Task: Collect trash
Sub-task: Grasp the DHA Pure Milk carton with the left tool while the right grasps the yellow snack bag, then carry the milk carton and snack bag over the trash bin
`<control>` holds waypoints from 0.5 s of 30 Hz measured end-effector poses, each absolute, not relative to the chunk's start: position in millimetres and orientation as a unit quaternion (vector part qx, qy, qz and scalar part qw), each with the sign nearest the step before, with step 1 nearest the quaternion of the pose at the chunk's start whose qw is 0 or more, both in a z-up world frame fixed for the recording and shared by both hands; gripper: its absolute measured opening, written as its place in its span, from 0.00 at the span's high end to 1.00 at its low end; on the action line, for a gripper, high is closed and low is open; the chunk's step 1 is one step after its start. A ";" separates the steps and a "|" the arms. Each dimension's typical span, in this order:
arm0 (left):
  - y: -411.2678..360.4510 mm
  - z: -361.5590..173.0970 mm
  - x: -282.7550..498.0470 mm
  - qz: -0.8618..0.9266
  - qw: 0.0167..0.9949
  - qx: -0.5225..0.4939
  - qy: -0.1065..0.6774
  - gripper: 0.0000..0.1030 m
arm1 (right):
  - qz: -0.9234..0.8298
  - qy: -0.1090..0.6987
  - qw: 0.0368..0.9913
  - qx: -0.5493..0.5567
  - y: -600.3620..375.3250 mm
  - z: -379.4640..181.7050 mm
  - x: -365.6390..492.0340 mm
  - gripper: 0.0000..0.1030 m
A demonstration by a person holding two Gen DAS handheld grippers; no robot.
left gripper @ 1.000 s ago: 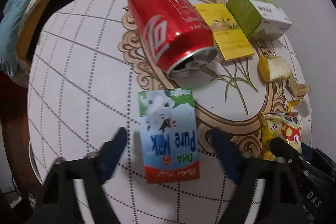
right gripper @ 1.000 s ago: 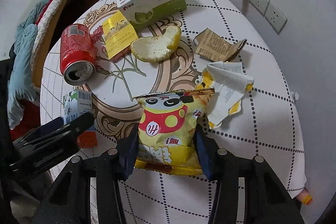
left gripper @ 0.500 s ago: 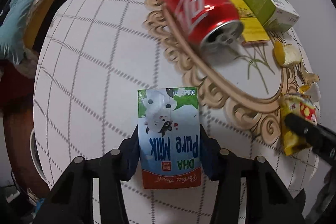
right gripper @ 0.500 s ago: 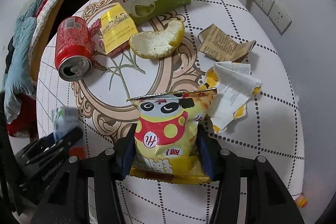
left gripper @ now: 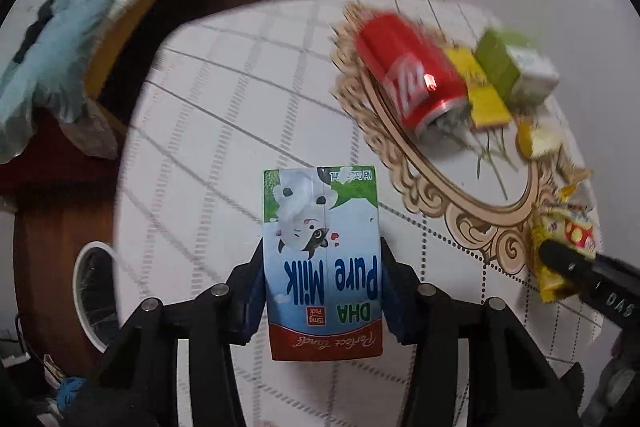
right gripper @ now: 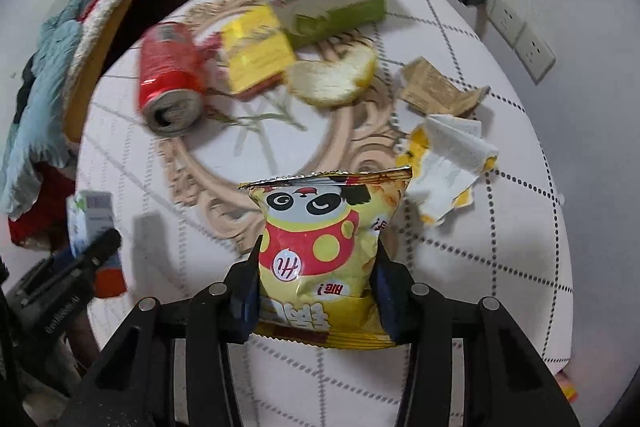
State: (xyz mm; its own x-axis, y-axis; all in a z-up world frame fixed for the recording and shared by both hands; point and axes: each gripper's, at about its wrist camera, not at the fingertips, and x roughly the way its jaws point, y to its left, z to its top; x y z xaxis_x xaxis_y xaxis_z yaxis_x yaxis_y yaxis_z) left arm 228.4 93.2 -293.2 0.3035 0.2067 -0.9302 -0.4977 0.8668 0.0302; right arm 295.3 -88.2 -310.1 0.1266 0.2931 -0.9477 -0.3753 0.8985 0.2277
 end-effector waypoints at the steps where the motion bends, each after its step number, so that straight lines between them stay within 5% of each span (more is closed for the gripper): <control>1: 96.5 -283.0 218.3 0.229 0.800 -0.128 0.539 0.56 | 0.230 0.617 0.752 -0.035 -84.8 -304.5 289.7 0.53; 15: 222.3 -200.9 41.5 0.348 0.799 -0.163 0.462 0.56 | 0.414 0.548 0.724 -0.060 80.0 -216.5 156.4 0.53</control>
State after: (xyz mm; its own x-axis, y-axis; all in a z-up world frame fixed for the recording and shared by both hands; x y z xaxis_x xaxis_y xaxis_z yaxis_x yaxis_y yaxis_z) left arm 41.5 222.3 -200.9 0.3314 0.4063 -0.8516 -0.7071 0.7045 0.0610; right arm 156.4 80.0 -216.5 0.0566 0.5336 -0.8438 -0.6646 0.6509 0.3670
